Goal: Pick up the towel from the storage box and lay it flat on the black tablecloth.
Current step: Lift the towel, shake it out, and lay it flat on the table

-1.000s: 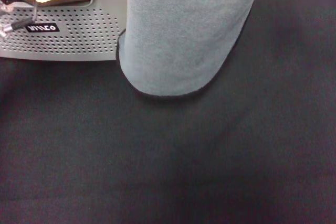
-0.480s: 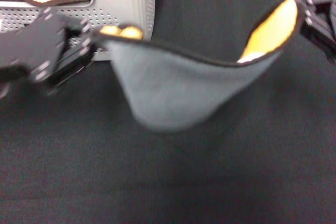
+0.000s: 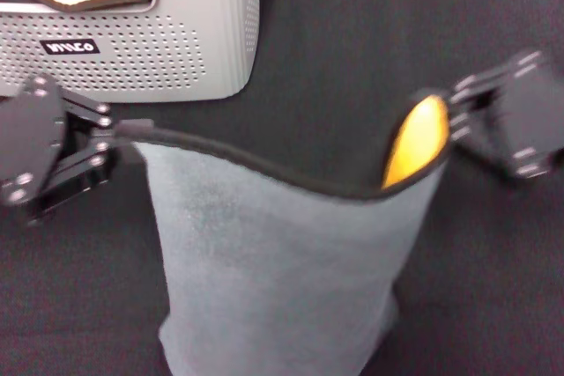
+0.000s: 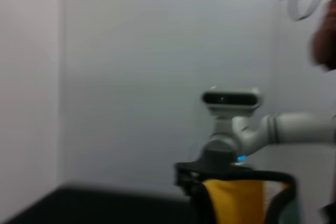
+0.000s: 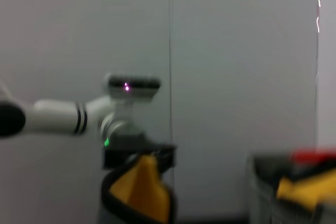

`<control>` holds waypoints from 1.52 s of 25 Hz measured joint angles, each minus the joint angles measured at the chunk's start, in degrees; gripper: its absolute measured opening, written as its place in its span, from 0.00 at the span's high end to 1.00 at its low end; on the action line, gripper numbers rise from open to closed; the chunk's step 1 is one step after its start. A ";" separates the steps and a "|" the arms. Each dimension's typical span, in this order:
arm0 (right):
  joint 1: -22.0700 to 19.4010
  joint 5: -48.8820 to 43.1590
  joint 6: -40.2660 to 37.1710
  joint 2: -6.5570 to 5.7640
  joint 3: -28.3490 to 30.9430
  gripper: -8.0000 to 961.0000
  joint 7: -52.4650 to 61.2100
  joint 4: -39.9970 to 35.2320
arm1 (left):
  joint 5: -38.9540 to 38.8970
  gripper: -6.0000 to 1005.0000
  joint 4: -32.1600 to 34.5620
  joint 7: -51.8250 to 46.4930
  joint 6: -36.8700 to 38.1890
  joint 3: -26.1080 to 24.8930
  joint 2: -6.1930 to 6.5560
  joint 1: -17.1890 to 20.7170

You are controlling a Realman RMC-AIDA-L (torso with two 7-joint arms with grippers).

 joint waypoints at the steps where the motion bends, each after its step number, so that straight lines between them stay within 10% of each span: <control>1: 2.19 -1.54 -1.65 0.03 -0.80 0.97 -0.05 4.42 | 4.48 0.98 -1.47 -0.35 -1.20 -2.52 -0.67 -1.07; 9: 15.63 -4.49 -15.00 -0.35 -0.61 0.97 -6.24 27.08 | 33.00 0.97 -8.34 -5.94 -21.71 -15.36 -3.68 -9.64; 38: 21.08 -9.70 -37.46 -0.06 -1.06 0.97 -16.29 30.79 | 45.43 0.97 -9.95 -13.66 -42.85 -13.92 -10.33 -16.66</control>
